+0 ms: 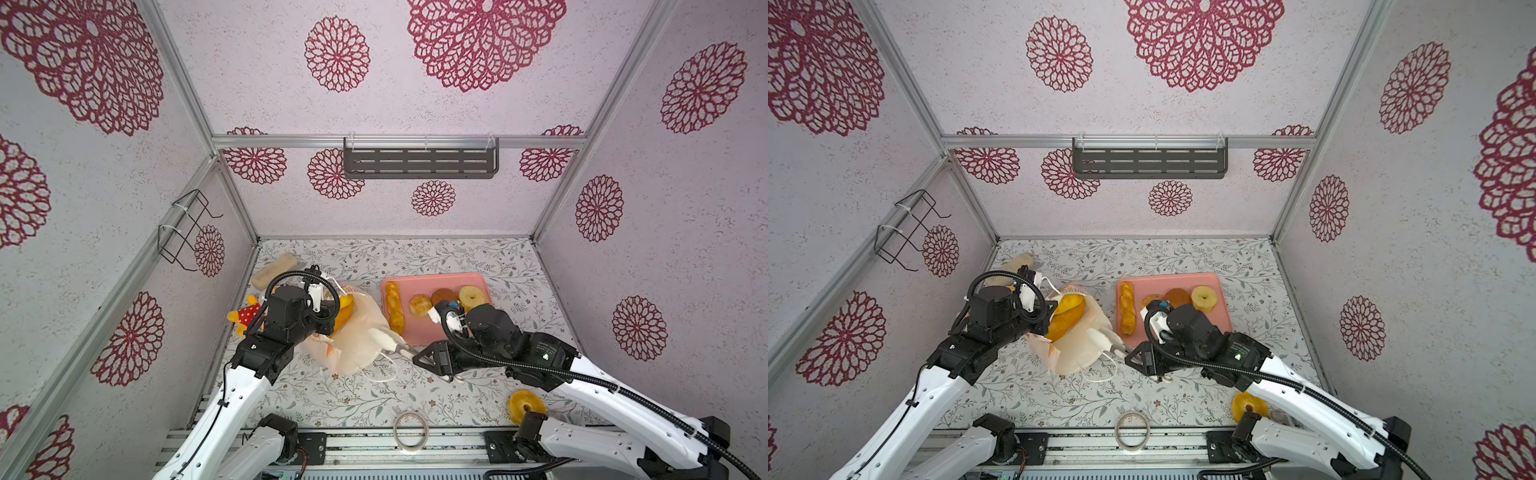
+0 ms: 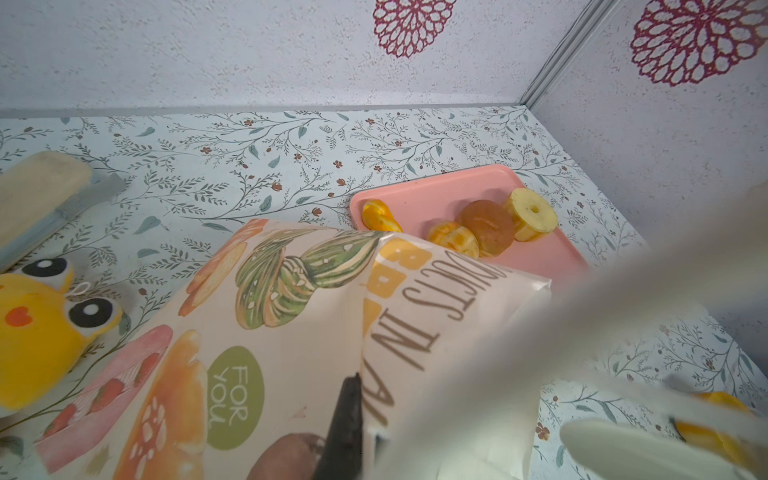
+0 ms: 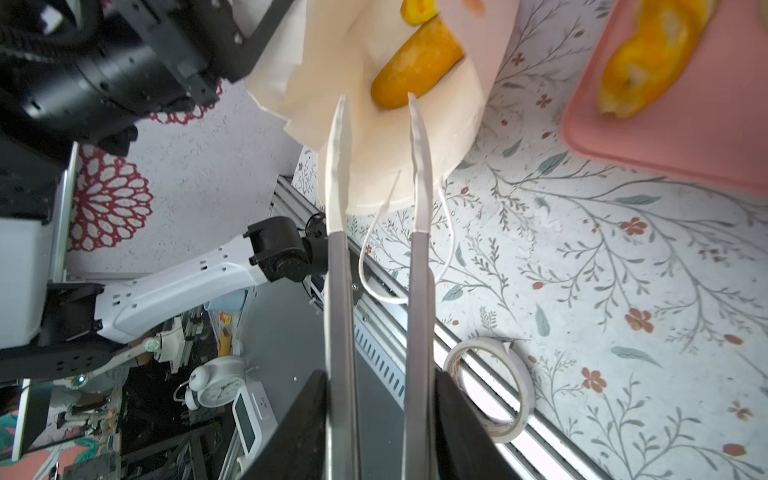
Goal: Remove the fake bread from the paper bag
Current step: 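Push the right tongs into the bag toward the small yellow bread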
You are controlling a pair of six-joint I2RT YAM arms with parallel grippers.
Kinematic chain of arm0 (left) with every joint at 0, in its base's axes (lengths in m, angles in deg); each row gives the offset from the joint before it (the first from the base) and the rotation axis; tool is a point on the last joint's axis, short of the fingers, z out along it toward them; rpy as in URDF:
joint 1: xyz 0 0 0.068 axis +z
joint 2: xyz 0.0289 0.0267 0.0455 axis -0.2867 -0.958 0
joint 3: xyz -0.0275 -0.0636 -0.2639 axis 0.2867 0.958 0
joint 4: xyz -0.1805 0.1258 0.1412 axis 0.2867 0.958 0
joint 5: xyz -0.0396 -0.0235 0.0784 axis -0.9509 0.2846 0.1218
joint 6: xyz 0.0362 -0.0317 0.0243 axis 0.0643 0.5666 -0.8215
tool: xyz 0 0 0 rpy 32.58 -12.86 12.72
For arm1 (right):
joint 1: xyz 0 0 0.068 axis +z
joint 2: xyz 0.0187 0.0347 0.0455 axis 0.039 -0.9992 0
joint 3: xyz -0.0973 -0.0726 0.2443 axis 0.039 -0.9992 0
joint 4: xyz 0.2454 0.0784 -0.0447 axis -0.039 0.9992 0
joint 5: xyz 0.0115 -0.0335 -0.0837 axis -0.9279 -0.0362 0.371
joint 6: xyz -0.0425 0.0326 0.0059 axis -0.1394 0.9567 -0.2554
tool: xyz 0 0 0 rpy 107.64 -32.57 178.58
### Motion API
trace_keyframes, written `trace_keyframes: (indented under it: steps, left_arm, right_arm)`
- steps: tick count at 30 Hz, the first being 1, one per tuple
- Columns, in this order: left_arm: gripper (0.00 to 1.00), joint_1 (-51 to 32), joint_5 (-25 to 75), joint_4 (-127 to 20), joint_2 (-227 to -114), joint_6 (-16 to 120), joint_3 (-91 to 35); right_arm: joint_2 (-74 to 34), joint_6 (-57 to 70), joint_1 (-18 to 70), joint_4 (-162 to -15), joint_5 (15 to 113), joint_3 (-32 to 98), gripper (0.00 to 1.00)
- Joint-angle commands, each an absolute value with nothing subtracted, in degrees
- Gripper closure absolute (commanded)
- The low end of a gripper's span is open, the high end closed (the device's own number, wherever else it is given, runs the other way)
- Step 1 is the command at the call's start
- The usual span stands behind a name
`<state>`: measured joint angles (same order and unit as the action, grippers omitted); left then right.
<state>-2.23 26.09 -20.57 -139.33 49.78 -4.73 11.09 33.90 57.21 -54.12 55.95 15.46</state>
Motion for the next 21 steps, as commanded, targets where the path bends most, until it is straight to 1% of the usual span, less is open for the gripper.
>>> trace_keyframes:
  steps: [1, 4, 9, 14, 21]
  left_arm:
    - [1.00, -2.1, 23.7, -21.9, -138.4, 48.5, -4.0]
    - [1.00, -2.2, 23.5, -21.9, -138.1, 48.6, -4.0]
    - [1.00, -2.4, 23.5, -21.9, -137.5, 49.3, -4.1]
    - [1.00, -3.1, 23.4, -23.3, -137.8, 50.4, -3.8]
    - [1.00, -3.9, 24.4, -24.1, -139.0, 51.0, -4.1]
  right_arm:
    - [8.7, 36.2, 61.5, -59.6, 60.9, 17.6, 0.58]
    - [4.7, 36.7, 62.9, -63.8, 61.2, 17.8, 0.58]
    - [0.1, 40.3, 62.7, -69.5, 66.6, 17.3, 0.58]
    - [-3.5, 47.6, 60.4, -81.0, 69.2, 15.0, 0.58]
    - [-9.6, 55.8, 56.8, -93.0, 68.5, 13.0, 0.57]
